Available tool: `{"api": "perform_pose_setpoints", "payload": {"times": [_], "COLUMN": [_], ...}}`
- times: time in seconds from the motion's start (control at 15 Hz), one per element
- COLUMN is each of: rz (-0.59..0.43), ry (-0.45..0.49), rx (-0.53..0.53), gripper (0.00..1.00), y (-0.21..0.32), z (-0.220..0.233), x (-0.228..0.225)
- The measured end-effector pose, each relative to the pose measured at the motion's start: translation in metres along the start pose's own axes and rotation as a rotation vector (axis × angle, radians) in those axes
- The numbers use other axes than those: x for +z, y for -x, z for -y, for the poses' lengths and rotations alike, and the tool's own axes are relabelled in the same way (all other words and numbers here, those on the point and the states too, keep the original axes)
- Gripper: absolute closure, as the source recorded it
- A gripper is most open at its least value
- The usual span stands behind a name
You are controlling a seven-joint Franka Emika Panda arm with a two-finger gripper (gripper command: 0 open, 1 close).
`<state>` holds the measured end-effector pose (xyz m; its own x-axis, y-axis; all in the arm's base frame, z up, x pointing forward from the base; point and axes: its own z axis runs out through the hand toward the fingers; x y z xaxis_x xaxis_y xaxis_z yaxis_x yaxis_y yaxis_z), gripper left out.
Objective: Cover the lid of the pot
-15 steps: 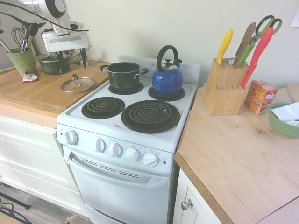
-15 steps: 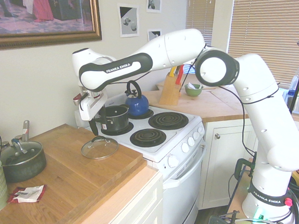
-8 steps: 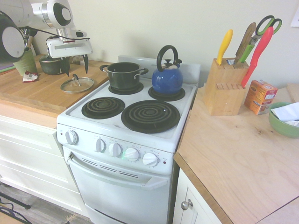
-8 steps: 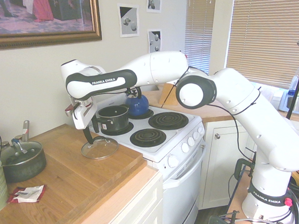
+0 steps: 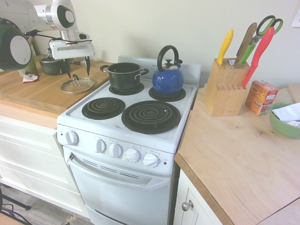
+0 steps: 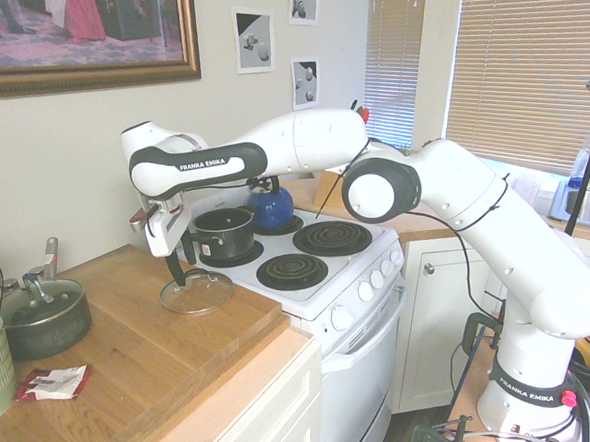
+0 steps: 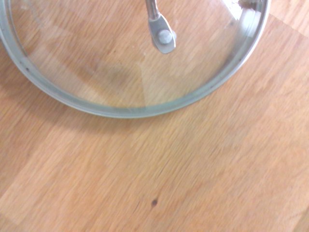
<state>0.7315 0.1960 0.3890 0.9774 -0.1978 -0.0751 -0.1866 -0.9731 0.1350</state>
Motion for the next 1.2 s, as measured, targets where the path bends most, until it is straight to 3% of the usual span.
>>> {"api": "perform_pose_setpoints", "payload": {"times": [0.07, 0.13, 1.2], "rz": [0.002, 0.004, 0.003], "ry": [0.002, 0.004, -0.001], "rx": [-0.004, -0.007, -0.021], "gripper": [0.00, 1.00, 1.00], "y": [-0.001, -0.002, 0.008], "z": [-0.002, -0.004, -0.022], "x": [0.002, 0.003, 0.015]}}
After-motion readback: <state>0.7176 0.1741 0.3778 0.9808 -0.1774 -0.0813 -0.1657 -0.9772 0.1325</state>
